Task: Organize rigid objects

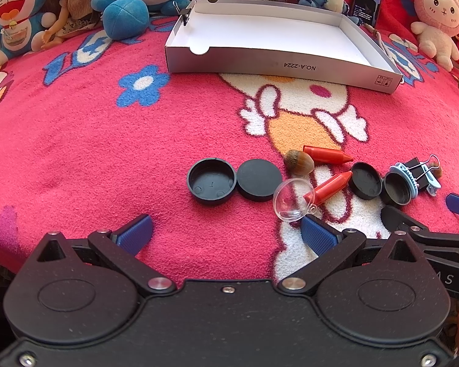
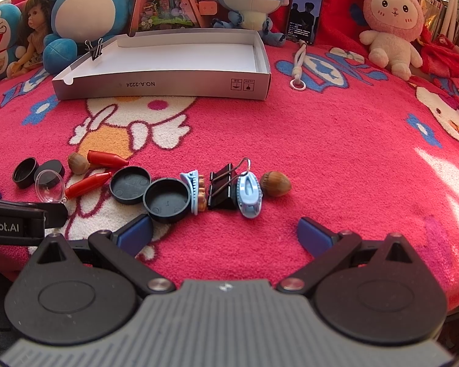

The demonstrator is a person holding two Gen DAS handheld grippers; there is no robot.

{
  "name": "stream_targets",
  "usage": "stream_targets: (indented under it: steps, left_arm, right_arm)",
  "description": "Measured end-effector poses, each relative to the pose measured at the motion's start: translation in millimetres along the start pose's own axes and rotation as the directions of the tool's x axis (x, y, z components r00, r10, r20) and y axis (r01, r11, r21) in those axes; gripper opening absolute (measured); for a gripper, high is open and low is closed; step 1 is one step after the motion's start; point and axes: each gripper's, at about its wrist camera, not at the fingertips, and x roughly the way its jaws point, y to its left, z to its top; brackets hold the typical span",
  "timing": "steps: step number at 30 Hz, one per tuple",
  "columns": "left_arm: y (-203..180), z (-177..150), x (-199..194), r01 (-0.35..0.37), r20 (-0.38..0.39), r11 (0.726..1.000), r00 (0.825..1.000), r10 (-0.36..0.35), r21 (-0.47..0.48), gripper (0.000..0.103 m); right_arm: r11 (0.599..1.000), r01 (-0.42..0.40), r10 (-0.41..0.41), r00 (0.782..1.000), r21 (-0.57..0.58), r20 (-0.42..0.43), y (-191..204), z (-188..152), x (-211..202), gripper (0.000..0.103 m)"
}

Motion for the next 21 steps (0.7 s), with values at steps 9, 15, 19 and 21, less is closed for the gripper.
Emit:
stream_targets:
  steps: [9, 15, 19, 21]
  left_arm:
    - [4, -9, -2, 0.030, 0.068, 0.998, 0.997, -0.034, 0.056, 0.103]
    - [9, -11, -6, 0.055, 0.080, 0.997, 0.995, -0.059, 0.048, 0.101]
    - [12, -13, -13, 0.061, 0.099, 0.996, 0.993, -0.067, 0.061, 0.087]
    - [11, -16, -19, 0.082, 0.120, 0.993, 0.989, -0.092, 0.087, 0.074]
  right_arm:
    - [1.000, 0.002, -0.002, 0.997, 0.000, 0.072, 4, -12, -8, 0.103]
    - [1.000, -0.019, 0.019, 0.997, -0.005, 0.076, 0, -11, -9, 0.103]
    - [0.999, -0.034, 0.036, 0.991, -0.017, 0.132, -1, -11, -20, 0.101]
    - [0.999, -0.044, 0.049, 0.986, -0.033, 0.160, 1, -12, -26, 0.098]
